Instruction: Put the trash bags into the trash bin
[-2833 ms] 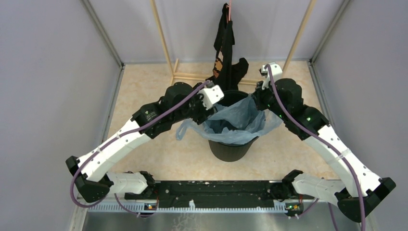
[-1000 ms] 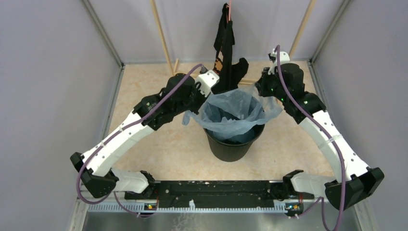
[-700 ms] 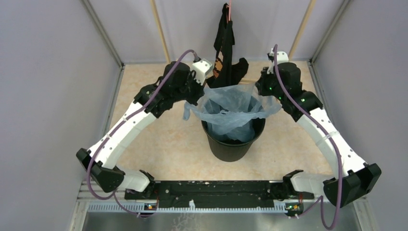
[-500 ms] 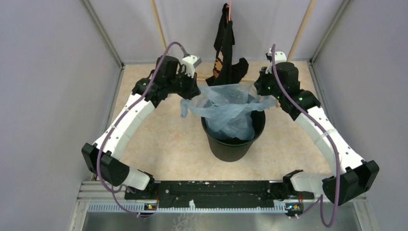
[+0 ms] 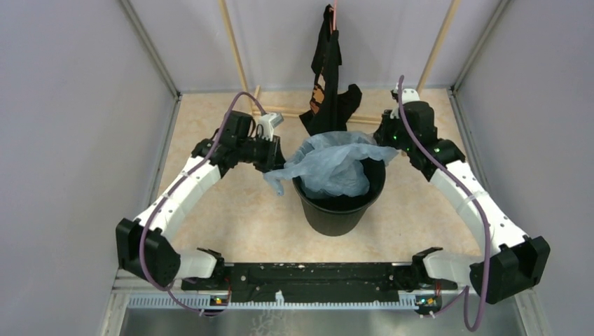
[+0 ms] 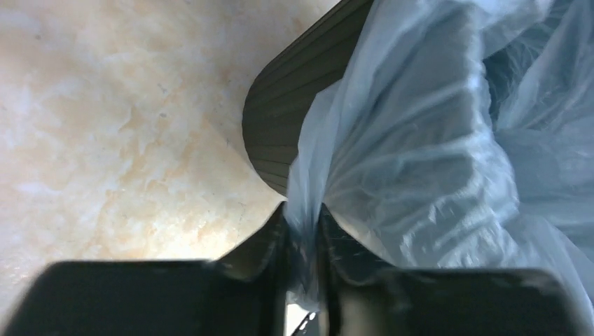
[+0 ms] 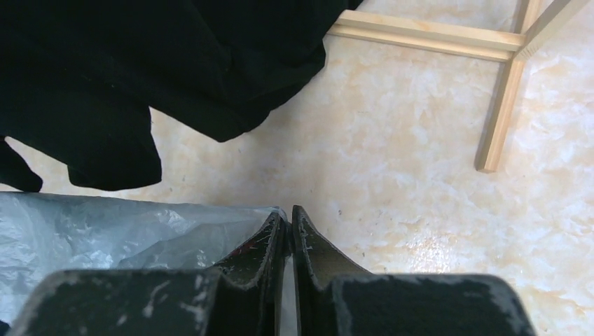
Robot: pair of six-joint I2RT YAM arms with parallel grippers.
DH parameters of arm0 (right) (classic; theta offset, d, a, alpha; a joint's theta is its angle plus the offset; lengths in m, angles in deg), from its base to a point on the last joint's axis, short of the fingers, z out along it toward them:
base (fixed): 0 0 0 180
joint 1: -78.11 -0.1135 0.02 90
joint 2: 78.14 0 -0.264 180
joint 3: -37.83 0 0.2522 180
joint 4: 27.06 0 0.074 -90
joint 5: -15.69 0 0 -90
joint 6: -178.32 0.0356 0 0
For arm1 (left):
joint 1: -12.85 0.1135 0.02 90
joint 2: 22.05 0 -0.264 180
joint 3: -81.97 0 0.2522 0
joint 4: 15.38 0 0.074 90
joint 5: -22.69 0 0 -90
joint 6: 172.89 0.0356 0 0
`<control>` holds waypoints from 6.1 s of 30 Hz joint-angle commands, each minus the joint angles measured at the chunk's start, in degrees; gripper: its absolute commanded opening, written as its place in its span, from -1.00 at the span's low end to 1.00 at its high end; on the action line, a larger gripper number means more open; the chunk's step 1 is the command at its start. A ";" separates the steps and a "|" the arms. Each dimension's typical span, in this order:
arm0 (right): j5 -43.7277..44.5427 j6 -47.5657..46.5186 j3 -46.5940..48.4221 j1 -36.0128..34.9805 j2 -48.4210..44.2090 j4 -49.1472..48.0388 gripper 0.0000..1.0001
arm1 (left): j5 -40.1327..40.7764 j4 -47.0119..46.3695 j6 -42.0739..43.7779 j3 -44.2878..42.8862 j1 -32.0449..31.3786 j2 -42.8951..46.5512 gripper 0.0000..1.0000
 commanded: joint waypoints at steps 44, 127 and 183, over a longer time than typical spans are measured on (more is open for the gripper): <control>-14.21 40.59 0.95 1.82 -22.69 7.02 0.74 | -9.12 -13.65 -9.73 14.32 0.65 17.80 0.29; -17.95 23.96 -30.69 1.81 -38.90 0.64 -1.00 | -6.13 -16.98 -13.60 18.29 0.46 16.85 0.03; -17.76 19.16 -28.91 1.81 -33.55 -1.73 -0.61 | -12.38 -27.42 -39.86 37.06 0.47 36.80 -0.72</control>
